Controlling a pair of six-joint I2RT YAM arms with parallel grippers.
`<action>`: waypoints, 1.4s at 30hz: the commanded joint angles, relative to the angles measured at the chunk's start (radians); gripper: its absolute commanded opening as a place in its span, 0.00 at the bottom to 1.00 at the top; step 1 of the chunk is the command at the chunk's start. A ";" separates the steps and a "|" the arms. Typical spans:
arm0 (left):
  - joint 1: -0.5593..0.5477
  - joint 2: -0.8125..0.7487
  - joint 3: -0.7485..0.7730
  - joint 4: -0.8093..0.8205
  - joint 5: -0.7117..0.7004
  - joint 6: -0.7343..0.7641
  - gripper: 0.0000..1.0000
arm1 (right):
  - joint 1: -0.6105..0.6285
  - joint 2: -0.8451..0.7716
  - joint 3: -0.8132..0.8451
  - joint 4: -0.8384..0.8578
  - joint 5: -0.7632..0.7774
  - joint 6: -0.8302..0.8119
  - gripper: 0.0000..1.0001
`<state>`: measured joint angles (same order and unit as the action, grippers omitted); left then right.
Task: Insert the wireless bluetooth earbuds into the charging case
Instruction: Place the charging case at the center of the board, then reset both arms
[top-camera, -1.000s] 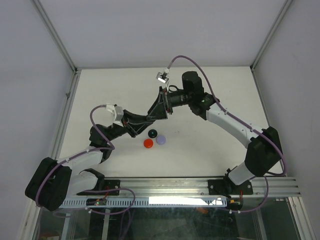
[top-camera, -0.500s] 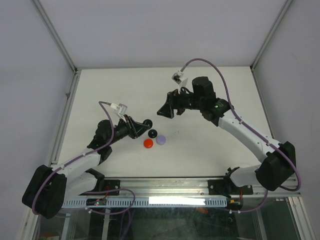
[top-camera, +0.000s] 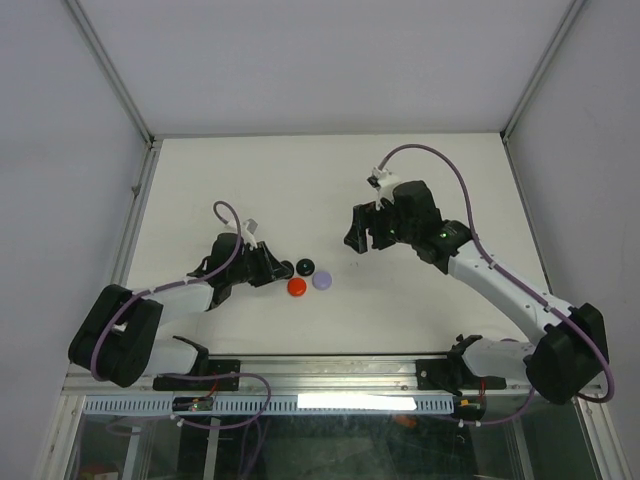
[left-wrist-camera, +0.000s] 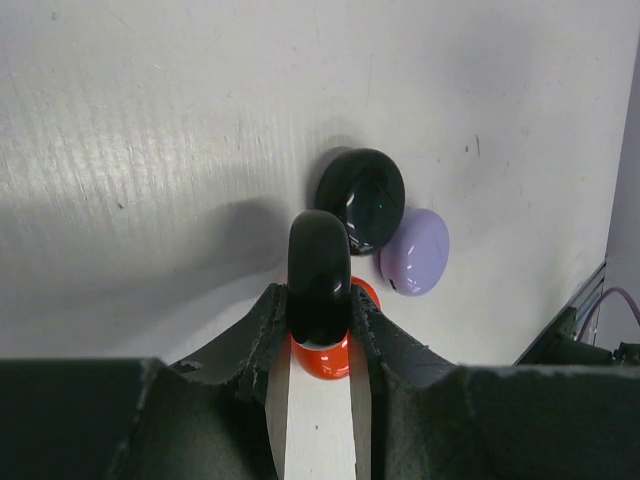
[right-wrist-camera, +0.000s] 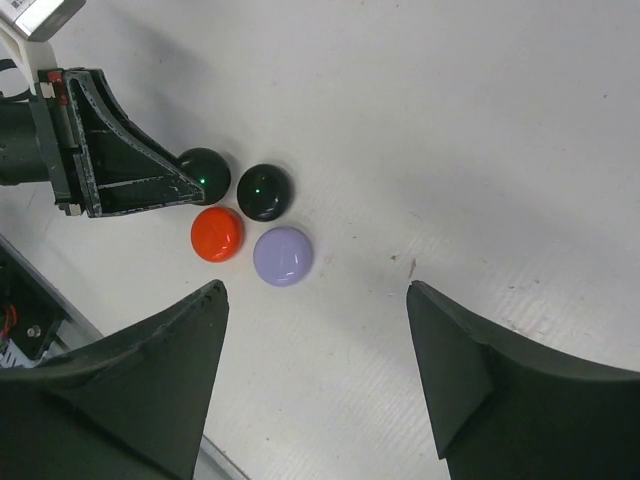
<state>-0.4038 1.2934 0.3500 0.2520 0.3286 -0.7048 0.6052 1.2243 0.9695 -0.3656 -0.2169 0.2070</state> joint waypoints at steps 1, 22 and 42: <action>0.011 0.055 0.087 -0.001 -0.003 -0.026 0.24 | -0.004 -0.056 -0.003 0.021 0.078 -0.030 0.75; 0.037 -0.340 0.363 -0.643 -0.345 0.244 0.99 | -0.018 -0.083 0.037 -0.176 0.622 0.087 0.99; 0.037 -0.926 0.416 -0.753 -0.611 0.392 0.99 | -0.019 -0.708 -0.122 -0.144 0.923 0.020 1.00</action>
<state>-0.3714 0.4095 0.8036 -0.5117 -0.2317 -0.3454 0.5884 0.5743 0.8795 -0.5858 0.6605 0.2554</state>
